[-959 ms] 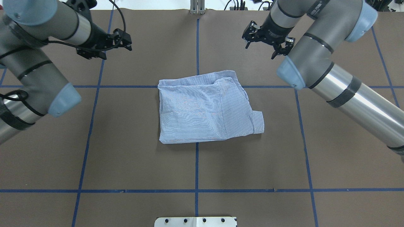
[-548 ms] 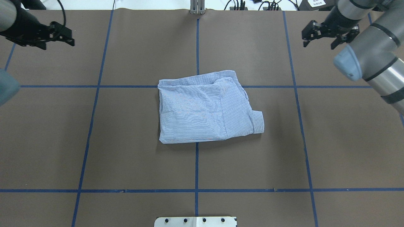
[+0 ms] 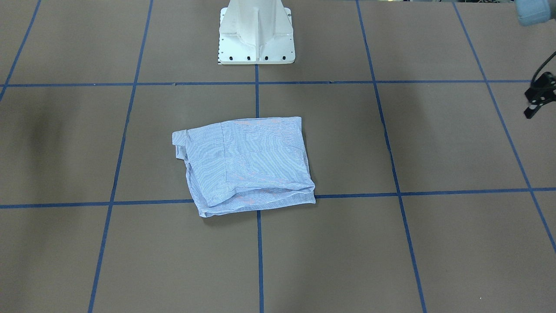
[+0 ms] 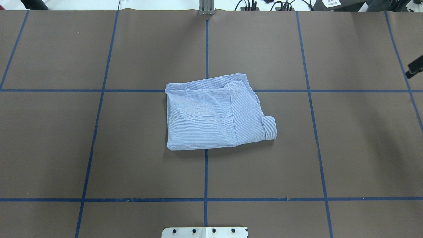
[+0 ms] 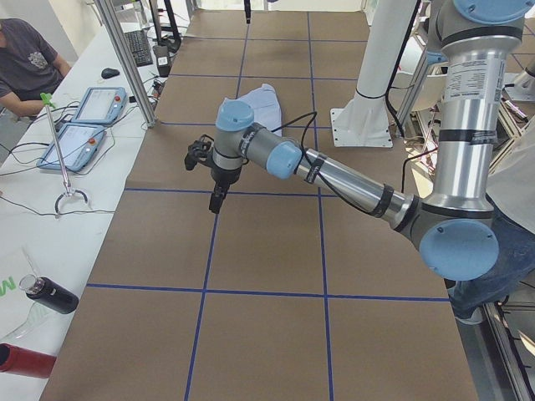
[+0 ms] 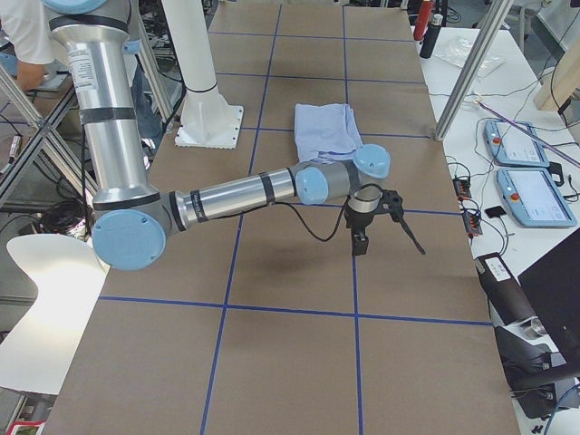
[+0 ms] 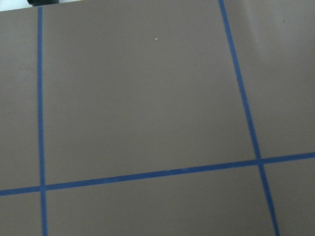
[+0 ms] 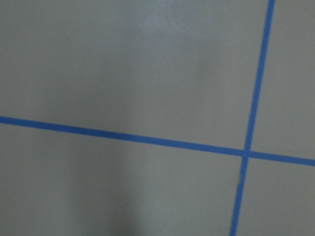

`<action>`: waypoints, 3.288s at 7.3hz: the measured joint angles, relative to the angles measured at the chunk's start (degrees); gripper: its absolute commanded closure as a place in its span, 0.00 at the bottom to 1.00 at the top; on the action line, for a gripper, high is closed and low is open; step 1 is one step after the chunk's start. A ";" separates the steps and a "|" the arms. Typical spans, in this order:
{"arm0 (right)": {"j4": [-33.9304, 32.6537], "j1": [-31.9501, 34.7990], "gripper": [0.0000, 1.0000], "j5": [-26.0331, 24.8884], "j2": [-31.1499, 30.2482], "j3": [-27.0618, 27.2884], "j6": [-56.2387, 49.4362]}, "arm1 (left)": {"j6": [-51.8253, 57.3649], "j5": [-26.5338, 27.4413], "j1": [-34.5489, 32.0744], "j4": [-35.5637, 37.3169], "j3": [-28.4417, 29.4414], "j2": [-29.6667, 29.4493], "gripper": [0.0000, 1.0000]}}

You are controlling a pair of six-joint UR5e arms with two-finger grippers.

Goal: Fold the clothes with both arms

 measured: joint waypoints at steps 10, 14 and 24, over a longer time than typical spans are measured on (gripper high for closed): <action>-3.45 11.94 0.00 4.49 -7.74 1.94 -3.71 | 4.45 -1.13 -5.16 -8.22 14.30 5.83 0.00; -4.92 11.94 0.00 7.14 -8.28 -0.22 -3.68 | 4.91 -0.83 -2.89 -6.08 14.36 5.96 0.00; -4.56 11.93 0.00 6.67 -7.91 -2.30 -3.82 | 5.14 -0.90 -3.14 -4.14 14.29 6.12 0.00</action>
